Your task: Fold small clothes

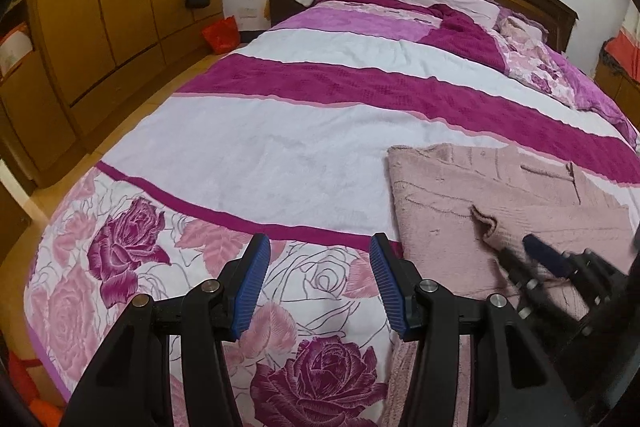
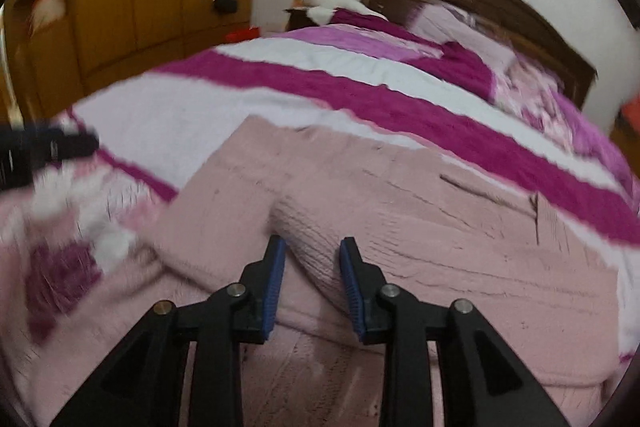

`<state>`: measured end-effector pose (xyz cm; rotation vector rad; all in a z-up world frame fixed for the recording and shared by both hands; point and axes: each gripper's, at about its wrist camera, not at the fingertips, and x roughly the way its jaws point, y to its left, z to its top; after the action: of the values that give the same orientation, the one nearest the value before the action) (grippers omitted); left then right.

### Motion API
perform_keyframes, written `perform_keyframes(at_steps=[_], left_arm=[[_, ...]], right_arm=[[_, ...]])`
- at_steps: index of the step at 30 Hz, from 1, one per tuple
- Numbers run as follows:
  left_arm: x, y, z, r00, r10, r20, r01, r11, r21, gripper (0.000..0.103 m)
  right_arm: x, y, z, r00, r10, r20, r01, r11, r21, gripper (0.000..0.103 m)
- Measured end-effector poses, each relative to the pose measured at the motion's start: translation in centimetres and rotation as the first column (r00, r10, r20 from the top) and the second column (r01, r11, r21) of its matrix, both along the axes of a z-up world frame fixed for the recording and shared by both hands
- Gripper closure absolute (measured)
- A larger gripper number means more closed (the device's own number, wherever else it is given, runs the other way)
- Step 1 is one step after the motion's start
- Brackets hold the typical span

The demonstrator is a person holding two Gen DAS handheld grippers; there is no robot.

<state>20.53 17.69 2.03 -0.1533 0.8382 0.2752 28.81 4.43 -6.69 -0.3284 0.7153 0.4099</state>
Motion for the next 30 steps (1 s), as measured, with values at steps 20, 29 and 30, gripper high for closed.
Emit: perform_keyframes(at_steps=[20,29,30], left_arm=[[0.2,0.2,-1.3,0.999,-0.003,-0.053,0.004,1.000,0.013,0.075],[0.3,-0.4,-1.7,0.998,-0.001,-0.062,0.003,1.000,0.027,0.075],[0.3,-0.5,-1.7,0.998,0.001,-0.062,0.000,1.000,0.022,0.075]], right_arm=[[-0.5,-3.0,1.9,0.997,0.021,0.076,-0.032,0.990,0.140,0.081],[-0.4,-0.5,-1.4,0.998,0.032,0.050,-0.033,0.999,0.013,0.074],[-0.5,-0.5,-1.4,0.998,0.032,0.055,-0.032,0.999,0.015,0.074]])
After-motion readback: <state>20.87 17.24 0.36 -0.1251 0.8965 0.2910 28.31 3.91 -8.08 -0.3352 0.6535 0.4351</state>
